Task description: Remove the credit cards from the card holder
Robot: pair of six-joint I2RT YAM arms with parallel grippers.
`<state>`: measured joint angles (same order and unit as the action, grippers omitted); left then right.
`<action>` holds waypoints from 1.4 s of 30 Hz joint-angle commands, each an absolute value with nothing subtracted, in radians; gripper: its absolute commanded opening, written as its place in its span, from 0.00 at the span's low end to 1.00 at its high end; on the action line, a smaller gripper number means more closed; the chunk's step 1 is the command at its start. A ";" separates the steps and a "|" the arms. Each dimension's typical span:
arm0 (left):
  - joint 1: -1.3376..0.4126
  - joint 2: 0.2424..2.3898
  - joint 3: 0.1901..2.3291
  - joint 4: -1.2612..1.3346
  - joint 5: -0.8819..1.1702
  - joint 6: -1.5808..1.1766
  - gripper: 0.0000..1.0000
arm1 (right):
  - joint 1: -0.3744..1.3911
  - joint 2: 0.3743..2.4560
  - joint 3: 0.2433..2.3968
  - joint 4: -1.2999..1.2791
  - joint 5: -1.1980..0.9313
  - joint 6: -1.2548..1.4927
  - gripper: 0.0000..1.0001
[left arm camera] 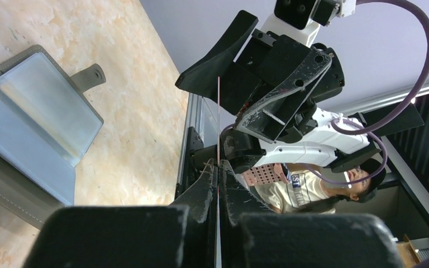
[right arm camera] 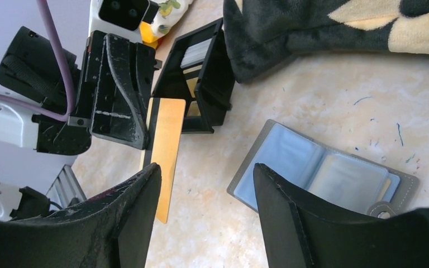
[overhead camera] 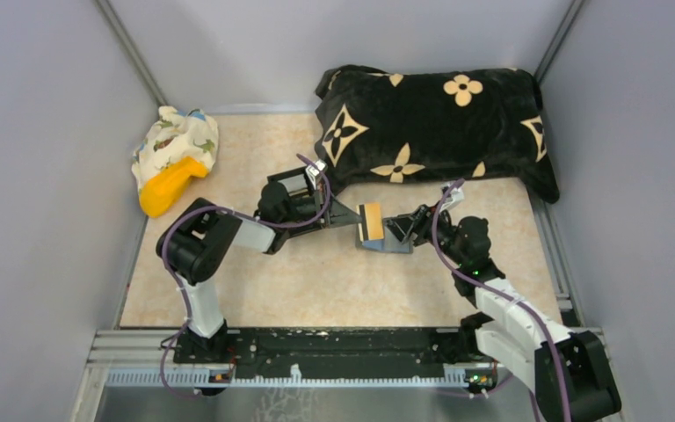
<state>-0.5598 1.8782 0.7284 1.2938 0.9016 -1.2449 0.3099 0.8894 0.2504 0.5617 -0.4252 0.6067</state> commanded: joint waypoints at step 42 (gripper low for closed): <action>-0.595 2.051 0.734 1.789 0.869 -1.530 0.33 | 0.302 1.029 0.266 0.932 -0.611 0.753 0.00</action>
